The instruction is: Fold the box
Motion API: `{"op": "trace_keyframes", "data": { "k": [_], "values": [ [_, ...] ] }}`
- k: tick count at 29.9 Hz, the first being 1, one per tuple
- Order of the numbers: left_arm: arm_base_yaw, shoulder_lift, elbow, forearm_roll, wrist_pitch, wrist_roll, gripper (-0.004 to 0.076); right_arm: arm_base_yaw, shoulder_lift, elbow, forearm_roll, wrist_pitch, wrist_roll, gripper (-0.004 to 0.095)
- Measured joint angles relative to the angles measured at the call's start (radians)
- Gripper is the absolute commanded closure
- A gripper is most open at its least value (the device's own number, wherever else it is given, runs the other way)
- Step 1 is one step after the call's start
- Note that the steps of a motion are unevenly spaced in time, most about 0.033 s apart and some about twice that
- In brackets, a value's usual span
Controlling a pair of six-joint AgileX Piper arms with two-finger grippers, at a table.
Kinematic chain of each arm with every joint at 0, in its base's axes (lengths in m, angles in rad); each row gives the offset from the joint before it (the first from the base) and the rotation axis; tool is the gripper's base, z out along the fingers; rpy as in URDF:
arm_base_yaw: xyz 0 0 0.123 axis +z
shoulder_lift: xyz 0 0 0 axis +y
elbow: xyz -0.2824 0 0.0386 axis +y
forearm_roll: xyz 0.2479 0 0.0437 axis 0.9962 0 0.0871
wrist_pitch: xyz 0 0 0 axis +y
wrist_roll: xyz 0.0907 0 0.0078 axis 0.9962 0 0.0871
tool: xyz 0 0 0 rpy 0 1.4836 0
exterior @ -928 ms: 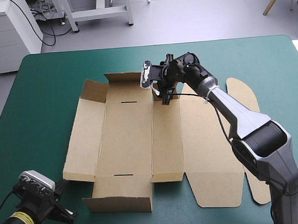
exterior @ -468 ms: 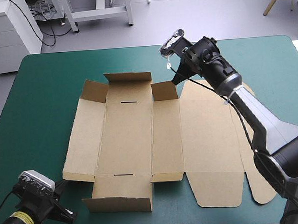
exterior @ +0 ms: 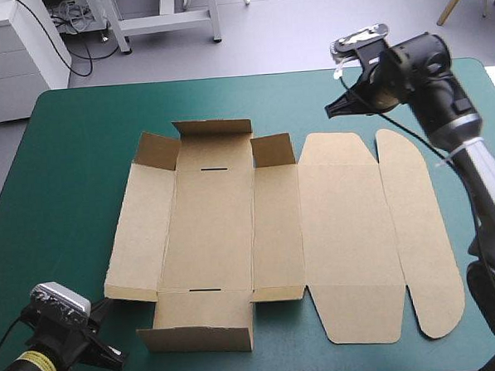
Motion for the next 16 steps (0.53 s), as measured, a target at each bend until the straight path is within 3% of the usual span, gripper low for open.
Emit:
{"op": "trace_keyframes", "data": {
  "k": [6,10,16],
  "values": [
    [0.000,0.070,-0.129,0.068,0.155,-0.070,0.0734,-0.150,-0.070,0.001,0.156,0.007,-0.031,0.0927],
    [0.000,0.179,-0.271,0.136,0.240,-0.077,0.0734,-0.199,-0.115,0.012,0.172,0.008,-0.038,0.0927],
    [0.000,0.392,-0.496,0.192,0.267,-0.078,0.0732,-0.271,-0.218,0.186,0.173,0.006,-0.069,0.0927]
  ]
}}
